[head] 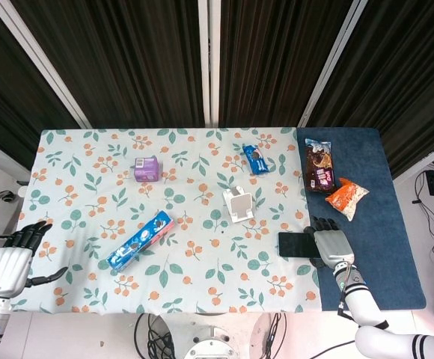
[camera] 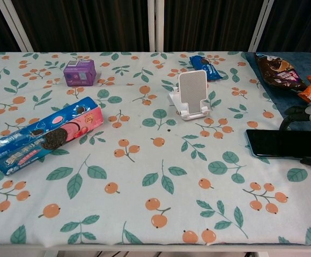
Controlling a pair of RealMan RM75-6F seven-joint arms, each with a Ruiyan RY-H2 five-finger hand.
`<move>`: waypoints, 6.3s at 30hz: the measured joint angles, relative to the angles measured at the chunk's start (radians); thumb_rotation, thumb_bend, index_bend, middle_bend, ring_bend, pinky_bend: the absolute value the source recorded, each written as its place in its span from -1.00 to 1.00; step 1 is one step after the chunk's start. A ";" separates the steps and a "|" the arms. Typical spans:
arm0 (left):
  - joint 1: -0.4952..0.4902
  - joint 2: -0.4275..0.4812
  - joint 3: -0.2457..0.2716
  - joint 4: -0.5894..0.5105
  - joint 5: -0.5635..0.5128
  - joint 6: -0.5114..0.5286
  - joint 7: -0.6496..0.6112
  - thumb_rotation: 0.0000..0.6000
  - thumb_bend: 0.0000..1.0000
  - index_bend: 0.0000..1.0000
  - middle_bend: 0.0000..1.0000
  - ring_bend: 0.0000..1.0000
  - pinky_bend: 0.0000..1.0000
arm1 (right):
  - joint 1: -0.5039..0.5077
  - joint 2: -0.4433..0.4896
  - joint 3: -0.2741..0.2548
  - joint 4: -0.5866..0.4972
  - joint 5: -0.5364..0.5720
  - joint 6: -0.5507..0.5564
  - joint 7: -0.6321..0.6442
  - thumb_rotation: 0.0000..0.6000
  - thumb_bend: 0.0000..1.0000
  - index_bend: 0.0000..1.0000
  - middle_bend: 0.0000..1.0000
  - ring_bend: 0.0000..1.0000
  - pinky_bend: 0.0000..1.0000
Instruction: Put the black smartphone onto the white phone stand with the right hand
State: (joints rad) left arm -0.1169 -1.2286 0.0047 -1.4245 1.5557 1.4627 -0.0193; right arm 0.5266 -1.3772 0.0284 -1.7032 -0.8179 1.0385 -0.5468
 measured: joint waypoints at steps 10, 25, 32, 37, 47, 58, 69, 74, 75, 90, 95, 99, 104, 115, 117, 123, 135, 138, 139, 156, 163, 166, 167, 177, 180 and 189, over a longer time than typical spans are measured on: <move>-0.001 0.000 0.001 -0.001 -0.003 -0.006 0.000 0.01 -0.80 -0.76 -0.77 -0.75 -0.58 | -0.028 -0.011 0.006 0.023 -0.076 0.035 0.075 1.00 -0.59 0.15 -0.91 -1.00 -1.00; -0.003 -0.001 0.003 0.000 -0.008 -0.017 -0.005 0.09 -0.80 -0.76 -0.77 -0.75 -0.58 | -0.049 -0.024 0.008 0.049 -0.123 0.073 0.068 1.00 -0.36 0.27 -0.16 -0.37 -0.82; -0.003 -0.001 0.004 -0.002 -0.010 -0.022 -0.009 0.12 -0.80 -0.76 -0.78 -0.75 -0.58 | -0.049 -0.025 0.009 0.055 -0.141 0.090 0.039 1.00 -0.26 0.29 -0.11 -0.14 -0.62; -0.002 -0.002 0.004 -0.001 -0.011 -0.021 -0.011 0.13 -0.80 -0.76 -0.78 -0.75 -0.58 | -0.053 -0.013 0.007 0.045 -0.176 0.098 0.043 1.00 -0.23 0.30 -0.09 -0.12 -0.62; -0.001 -0.003 0.001 0.003 -0.013 -0.018 -0.014 0.13 -0.80 -0.76 -0.78 -0.75 -0.58 | -0.073 0.051 0.016 0.026 -0.469 0.240 0.113 1.00 -0.23 0.37 -0.09 -0.12 -0.69; 0.000 -0.014 0.000 0.003 -0.014 -0.016 -0.002 0.14 -0.80 -0.76 -0.78 -0.75 -0.58 | 0.048 0.197 0.035 0.218 -0.923 0.294 -0.152 1.00 -0.33 0.38 -0.09 -0.12 -0.74; -0.002 -0.023 -0.004 -0.006 -0.027 -0.024 0.026 0.14 -0.80 -0.76 -0.78 -0.75 -0.58 | 0.307 0.301 -0.036 0.460 -1.306 0.156 -0.125 1.00 -0.35 0.38 -0.18 -0.12 -0.85; -0.005 -0.028 -0.007 0.002 -0.035 -0.033 0.028 0.14 -0.80 -0.76 -0.78 -0.75 -0.58 | 0.404 0.295 -0.083 0.573 -1.412 0.147 0.009 1.00 -0.35 0.37 -0.23 -0.14 -0.95; -0.005 -0.028 -0.008 0.003 -0.037 -0.033 0.027 0.14 -0.80 -0.76 -0.78 -0.75 -0.58 | 0.426 0.288 -0.092 0.601 -1.432 0.151 0.035 1.00 -0.35 0.36 -0.25 -0.15 -0.98; 0.004 -0.028 -0.010 0.028 -0.047 -0.027 0.006 0.14 -0.80 -0.76 -0.78 -0.75 -0.58 | 0.510 0.087 -0.108 0.849 -1.444 0.211 0.146 1.00 -0.35 0.36 -0.29 -0.20 -1.00; 0.007 -0.028 -0.007 0.038 -0.045 -0.026 -0.001 0.14 -0.80 -0.76 -0.78 -0.75 -0.58 | 0.517 0.025 -0.107 0.927 -1.427 0.258 0.186 1.00 -0.35 0.32 -0.31 -0.21 -1.00; 0.008 -0.029 -0.009 0.043 -0.040 -0.015 -0.003 0.14 -0.80 -0.76 -0.78 -0.75 -0.58 | 0.532 -0.026 -0.117 1.001 -1.419 0.283 0.227 1.00 -0.35 0.31 -0.35 -0.26 -1.00; 0.007 -0.032 -0.011 0.048 -0.039 -0.017 -0.001 0.15 -0.80 -0.76 -0.78 -0.75 -0.58 | 0.549 -0.076 -0.142 1.079 -1.416 0.306 0.276 1.00 -0.35 0.28 -0.37 -0.27 -1.00; 0.003 -0.034 -0.015 0.047 -0.046 -0.023 0.007 0.18 -0.80 -0.76 -0.78 -0.75 -0.58 | 0.571 -0.164 -0.197 1.225 -1.394 0.363 0.348 1.00 -0.35 0.28 -0.39 -0.30 -1.00; 0.002 -0.035 -0.016 0.047 -0.047 -0.024 0.008 0.18 -0.80 -0.76 -0.78 -0.75 -0.58 | 0.574 -0.176 -0.203 1.242 -1.387 0.370 0.355 1.00 -0.35 0.27 -0.40 -0.31 -1.00; 0.000 -0.036 -0.017 0.047 -0.046 -0.026 0.011 0.20 -0.80 -0.76 -0.78 -0.75 -0.58 | 0.582 -0.206 -0.233 1.293 -1.375 0.369 0.376 1.00 -0.35 0.24 -0.42 -0.34 -1.00; 0.002 -0.036 -0.014 0.056 -0.046 -0.027 0.001 0.19 -0.80 -0.76 -0.78 -0.75 -0.58 | 0.603 -0.252 -0.283 1.350 -1.352 0.376 0.402 1.00 -0.35 0.20 -0.45 -0.37 -1.00; 0.003 -0.036 -0.013 0.058 -0.045 -0.026 0.001 0.19 -0.80 -0.76 -0.78 -0.75 -0.58 | 0.605 -0.259 -0.292 1.358 -1.346 0.371 0.403 1.00 -0.35 0.20 -0.46 -0.37 -1.00; 0.004 -0.036 -0.012 0.058 -0.046 -0.026 0.000 0.19 -0.80 -0.76 -0.78 -0.75 -0.58 | 0.605 -0.260 -0.295 1.360 -1.344 0.370 0.403 1.00 -0.35 0.20 -0.46 -0.38 -1.00; 0.004 -0.031 -0.016 0.062 -0.054 -0.030 -0.008 0.21 -0.80 -0.76 -0.78 -0.75 -0.58 | 0.609 -0.285 -0.334 1.384 -1.312 0.376 0.416 1.00 -0.34 0.20 -0.47 -0.39 -1.00; 0.004 -0.030 -0.016 0.060 -0.054 -0.032 -0.008 0.22 -0.80 -0.76 -0.78 -0.75 -0.58 | 0.611 -0.286 -0.341 1.384 -1.298 0.369 0.415 1.00 -0.34 0.12 -0.50 -0.47 -1.00; 0.005 -0.030 -0.015 0.060 -0.054 -0.033 -0.009 0.22 -0.80 -0.76 -0.78 -0.75 -0.58 | 0.613 -0.287 -0.345 1.383 -1.293 0.362 0.412 1.00 -0.35 -0.04 -0.58 -0.62 -1.00; 0.005 -0.030 -0.015 0.060 -0.055 -0.033 -0.009 0.23 -0.80 -0.76 -0.78 -0.75 -0.58 | 0.613 -0.287 -0.346 1.382 -1.292 0.360 0.411 1.00 -0.36 -0.14 -0.61 -0.69 -1.00; 0.006 -0.027 -0.016 0.064 -0.058 -0.034 -0.019 0.24 -0.80 -0.76 -0.78 -0.75 -0.58 | 0.621 -0.281 -0.352 1.355 -1.277 0.315 0.379 1.00 -0.61 -1.00 -1.00 -1.00 -1.00; 0.009 -0.028 -0.015 0.068 -0.059 -0.033 -0.023 0.25 -0.80 -0.76 -0.78 -0.75 -0.58 | 0.624 -0.275 -0.352 1.341 -1.273 0.310 0.371 1.00 -0.64 -1.00 -1.00 -1.00 -1.00; 0.013 -0.029 -0.014 0.070 -0.056 -0.024 -0.024 0.26 -0.80 -0.76 -0.78 -0.75 -0.58 | 0.630 -0.259 -0.345 1.294 -1.260 0.305 0.335 1.00 -0.68 -1.00 -1.00 -1.00 -1.00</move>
State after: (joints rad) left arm -0.1034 -1.2573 -0.0092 -1.3547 1.4998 1.4385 -0.0435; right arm 1.1561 -1.6358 -0.3161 -0.4089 -2.0782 1.3438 -0.2115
